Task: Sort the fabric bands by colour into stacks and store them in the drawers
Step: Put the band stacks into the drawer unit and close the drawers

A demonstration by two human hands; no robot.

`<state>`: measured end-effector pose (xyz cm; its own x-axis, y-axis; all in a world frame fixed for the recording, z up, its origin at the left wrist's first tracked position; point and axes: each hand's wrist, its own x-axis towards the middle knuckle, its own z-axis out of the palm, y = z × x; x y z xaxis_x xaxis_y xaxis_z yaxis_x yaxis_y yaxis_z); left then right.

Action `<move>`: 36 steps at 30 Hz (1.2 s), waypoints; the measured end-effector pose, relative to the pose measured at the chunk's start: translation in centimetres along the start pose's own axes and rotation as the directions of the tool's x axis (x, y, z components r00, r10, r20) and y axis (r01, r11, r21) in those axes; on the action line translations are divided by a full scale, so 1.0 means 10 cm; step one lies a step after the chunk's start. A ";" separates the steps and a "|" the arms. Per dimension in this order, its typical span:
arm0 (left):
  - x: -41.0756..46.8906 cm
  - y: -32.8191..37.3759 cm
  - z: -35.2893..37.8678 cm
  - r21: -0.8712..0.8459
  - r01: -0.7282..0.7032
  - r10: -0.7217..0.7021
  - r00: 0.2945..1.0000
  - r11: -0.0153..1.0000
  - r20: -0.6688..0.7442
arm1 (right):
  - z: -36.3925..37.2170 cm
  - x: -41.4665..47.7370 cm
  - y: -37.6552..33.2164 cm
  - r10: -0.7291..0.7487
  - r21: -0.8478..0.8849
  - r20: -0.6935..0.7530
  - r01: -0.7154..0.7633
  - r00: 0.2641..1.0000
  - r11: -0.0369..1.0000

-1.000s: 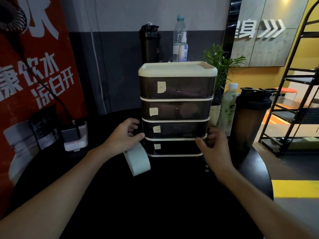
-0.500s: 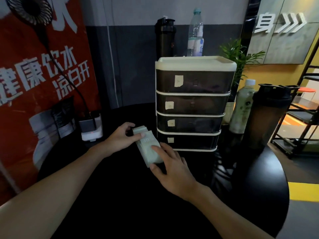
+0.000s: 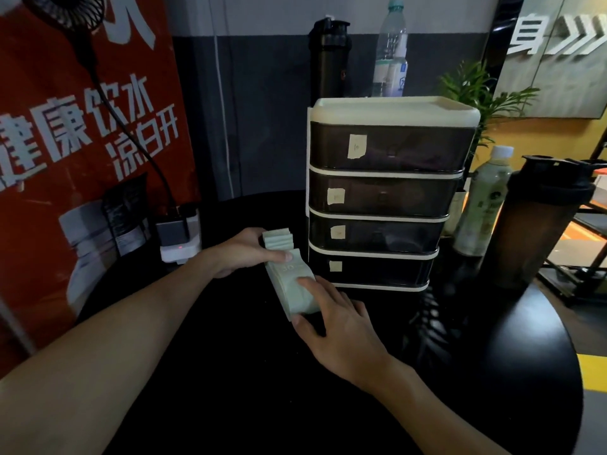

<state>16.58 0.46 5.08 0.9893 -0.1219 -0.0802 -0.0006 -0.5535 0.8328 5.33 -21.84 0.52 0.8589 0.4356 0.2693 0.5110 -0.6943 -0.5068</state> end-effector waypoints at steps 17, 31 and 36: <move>-0.41 0.21 0.07 -0.270 -0.193 0.167 0.979 0.943 -0.116 | -0.06 -0.03 -0.03 0.054 0.144 0.001 -0.053 0.999 0.988; -1.53 0.82 0.58 -0.333 -0.502 0.475 0.864 0.798 -0.164 | -0.57 -0.51 -0.11 0.196 0.809 0.208 -0.281 0.958 0.517; -1.71 0.86 0.83 -0.413 -0.510 0.477 0.859 0.755 -0.188 | -0.85 -0.85 -0.14 0.205 0.717 0.144 -0.245 0.968 0.652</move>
<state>-1.51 -9.10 9.09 0.8767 -0.2133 0.4312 -0.4444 -0.0159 0.8957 -2.42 -29.47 5.86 0.9316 0.3613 0.0390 0.0988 -0.1486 -0.9840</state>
